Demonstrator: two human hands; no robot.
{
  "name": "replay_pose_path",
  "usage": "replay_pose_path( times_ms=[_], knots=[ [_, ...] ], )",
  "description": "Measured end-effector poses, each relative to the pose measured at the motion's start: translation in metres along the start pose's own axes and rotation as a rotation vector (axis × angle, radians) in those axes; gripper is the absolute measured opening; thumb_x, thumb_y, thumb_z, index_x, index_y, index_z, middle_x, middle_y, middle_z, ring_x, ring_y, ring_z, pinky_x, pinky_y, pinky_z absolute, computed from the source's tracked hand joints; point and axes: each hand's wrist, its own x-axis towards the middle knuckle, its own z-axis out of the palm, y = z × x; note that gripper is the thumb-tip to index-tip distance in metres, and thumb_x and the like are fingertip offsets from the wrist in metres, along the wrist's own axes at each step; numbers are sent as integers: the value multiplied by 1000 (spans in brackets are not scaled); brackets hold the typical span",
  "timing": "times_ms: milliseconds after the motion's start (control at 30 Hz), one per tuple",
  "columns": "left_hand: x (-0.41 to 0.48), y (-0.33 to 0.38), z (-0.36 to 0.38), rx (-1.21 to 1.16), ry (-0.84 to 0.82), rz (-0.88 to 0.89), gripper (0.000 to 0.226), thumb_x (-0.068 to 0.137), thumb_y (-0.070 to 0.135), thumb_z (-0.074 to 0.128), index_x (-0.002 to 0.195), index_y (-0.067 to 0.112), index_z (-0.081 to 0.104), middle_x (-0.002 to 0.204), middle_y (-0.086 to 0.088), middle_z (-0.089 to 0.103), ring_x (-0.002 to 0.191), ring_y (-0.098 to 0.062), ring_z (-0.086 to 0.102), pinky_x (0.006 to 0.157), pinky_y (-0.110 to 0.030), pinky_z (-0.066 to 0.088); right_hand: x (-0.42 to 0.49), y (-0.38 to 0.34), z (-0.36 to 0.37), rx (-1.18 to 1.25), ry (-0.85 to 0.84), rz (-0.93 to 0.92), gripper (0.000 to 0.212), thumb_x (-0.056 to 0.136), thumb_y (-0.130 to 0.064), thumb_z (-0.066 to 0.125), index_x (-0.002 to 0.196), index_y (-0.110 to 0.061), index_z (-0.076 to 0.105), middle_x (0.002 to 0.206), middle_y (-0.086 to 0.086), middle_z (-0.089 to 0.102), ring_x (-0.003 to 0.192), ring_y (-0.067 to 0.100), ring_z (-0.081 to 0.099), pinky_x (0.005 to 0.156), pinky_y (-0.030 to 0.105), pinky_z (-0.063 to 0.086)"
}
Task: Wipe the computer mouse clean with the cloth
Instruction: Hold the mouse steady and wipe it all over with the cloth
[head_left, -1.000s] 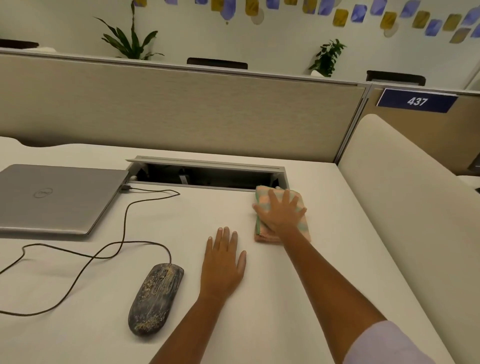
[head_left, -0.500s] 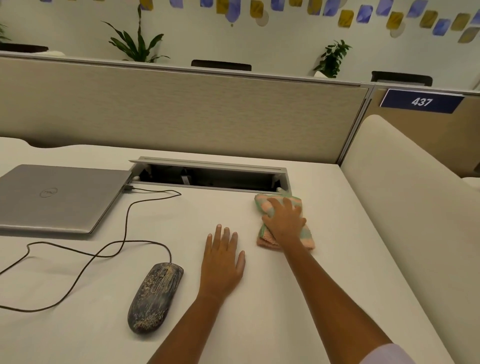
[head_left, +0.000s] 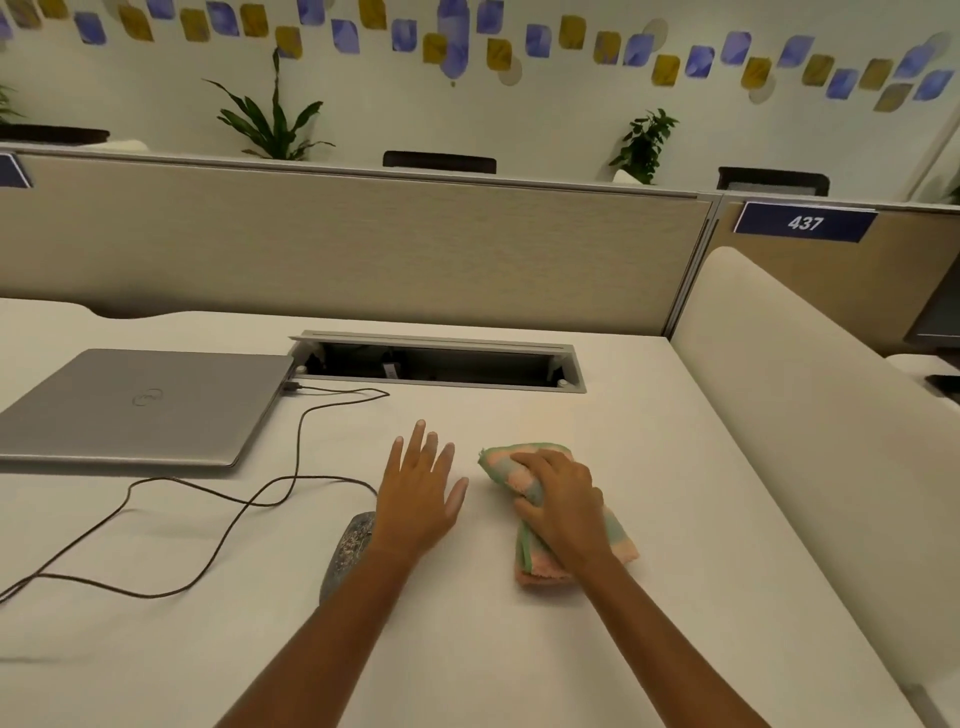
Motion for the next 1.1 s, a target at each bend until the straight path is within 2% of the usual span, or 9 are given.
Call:
replay_pose_path(
  times_ms=[33,100,233,300,400,533,700,833,1100],
  knots=[
    [-4,-7,-4,-16,-2,-14,76,94,46,3,102,8,68,107,-16,69,109,-36,60,101,-46,34,-6,-6,1,-16,-16,-1,46,85,-32,56,130,-35,44,142,-4,39,124,25,37,98,44,39],
    [-14,-21,-12,-40,9,-32,76,95,45,2,101,7,68,106,-16,69,108,-36,60,89,-50,48,-19,-19,2,-32,-48,-3,47,86,-32,55,131,-35,42,144,-4,35,126,25,34,99,43,37],
    [-35,-53,-19,-74,18,-41,69,95,45,10,104,7,67,108,-16,69,112,-36,58,86,-55,47,-40,-43,8,-68,-94,-28,49,86,-32,54,132,-37,40,146,-4,31,129,24,31,100,42,35],
    [-46,-69,-18,-136,16,-27,72,91,53,11,111,7,63,117,-16,64,120,-36,51,95,-53,42,-50,-51,12,-84,-129,-28,48,86,-33,54,132,-36,40,147,-2,29,130,24,29,101,42,33],
    [-61,-88,-16,-308,17,-74,84,76,64,9,135,13,41,146,-10,37,142,-26,17,115,-42,13,-60,-57,15,-159,-199,-7,51,86,-40,54,134,-36,37,147,-1,26,133,24,25,102,44,31],
    [-78,-103,-14,-506,-46,-138,74,78,55,22,140,15,31,151,-5,28,143,-19,8,116,-37,5,-60,-68,16,-122,-208,100,68,77,-70,47,135,-40,33,152,1,20,140,25,14,108,60,15],
    [-97,-109,-10,-638,-184,-90,82,79,63,31,145,16,16,155,-1,13,142,-10,0,114,-29,-1,-45,-82,30,-113,-153,280,68,81,-74,29,141,-43,23,157,9,5,142,38,1,107,68,2],
    [-101,-113,-2,-624,-252,44,130,43,98,21,145,20,5,155,5,5,132,5,-6,110,-22,-9,-43,-84,45,-227,-139,308,65,82,-72,33,140,-43,26,156,14,6,140,41,7,109,61,12],
    [-102,-117,6,-503,-229,197,136,37,100,20,144,20,-6,146,17,-8,134,4,-9,114,-27,-10,-49,-78,53,-243,-12,205,50,84,-56,48,128,-34,46,148,10,27,128,32,33,99,45,31]
  ],
)
